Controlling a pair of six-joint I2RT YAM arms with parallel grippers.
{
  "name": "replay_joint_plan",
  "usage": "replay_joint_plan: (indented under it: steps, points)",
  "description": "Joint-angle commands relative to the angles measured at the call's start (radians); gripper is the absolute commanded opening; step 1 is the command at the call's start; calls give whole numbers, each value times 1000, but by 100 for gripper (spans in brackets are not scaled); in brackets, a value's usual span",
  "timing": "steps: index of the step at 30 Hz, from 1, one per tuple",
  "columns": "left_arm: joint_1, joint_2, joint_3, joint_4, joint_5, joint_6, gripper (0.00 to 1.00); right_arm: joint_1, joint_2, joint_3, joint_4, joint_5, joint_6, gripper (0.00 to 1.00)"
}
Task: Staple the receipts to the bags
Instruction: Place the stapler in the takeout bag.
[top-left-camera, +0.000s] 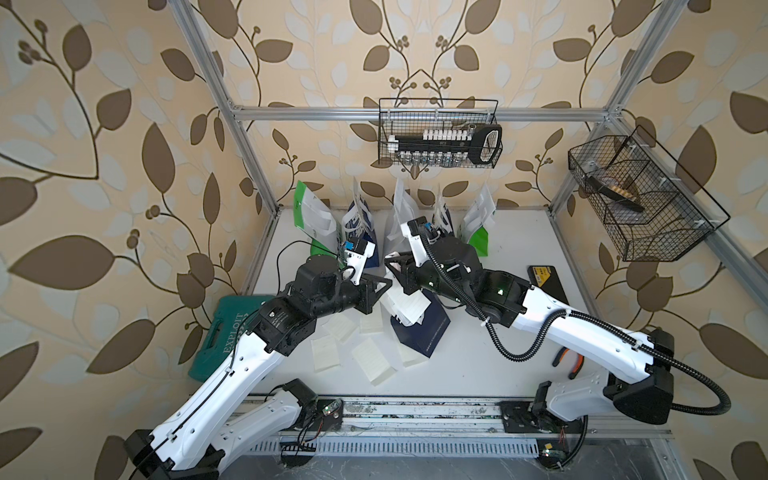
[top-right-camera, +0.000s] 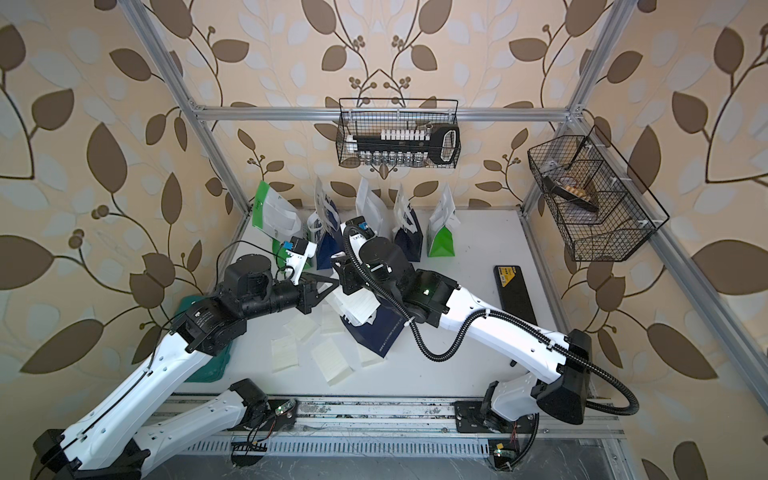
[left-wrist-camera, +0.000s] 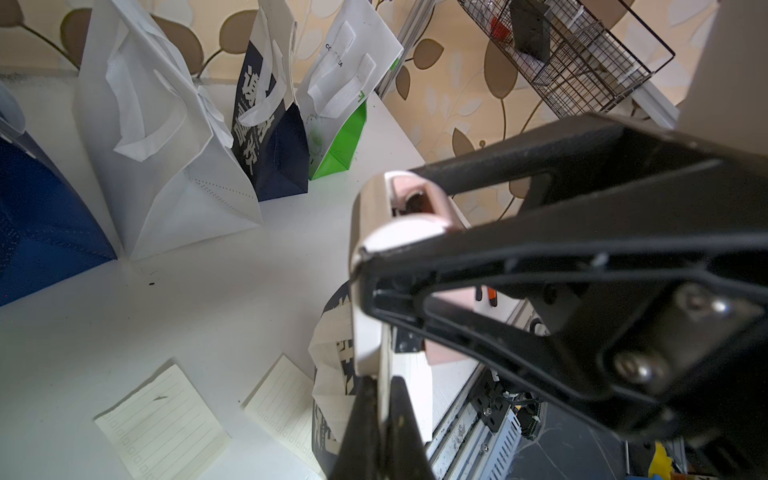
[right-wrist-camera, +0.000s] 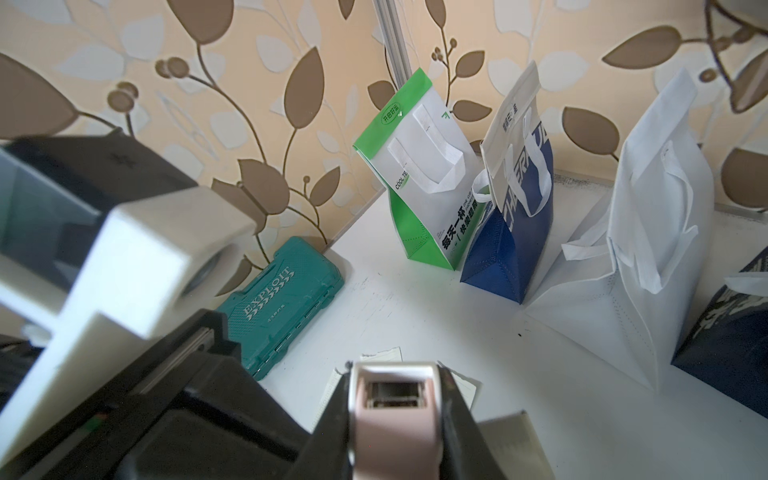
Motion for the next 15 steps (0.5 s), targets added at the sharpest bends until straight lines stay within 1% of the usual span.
replay_joint_plan:
  steps: [1, 6, 9, 12, 15]
  points:
    - [0, -23, 29, 100, 13, 83, 0, 15, -43, -9, -40, 11, 7, 0]
    - [0, -30, 5, 145, 47, 109, 0, 32, -58, -24, -48, 18, 28, 8]
    - [0, -48, -20, 191, 64, 110, 0, 53, -61, -28, -54, 39, 31, 16]
    - [0, -64, -30, 206, 68, 114, 0, 68, -74, -33, -57, 52, 30, 21]
    - [1, -63, -34, 207, 84, 121, 0, 75, -89, -40, -63, 60, 30, 33]
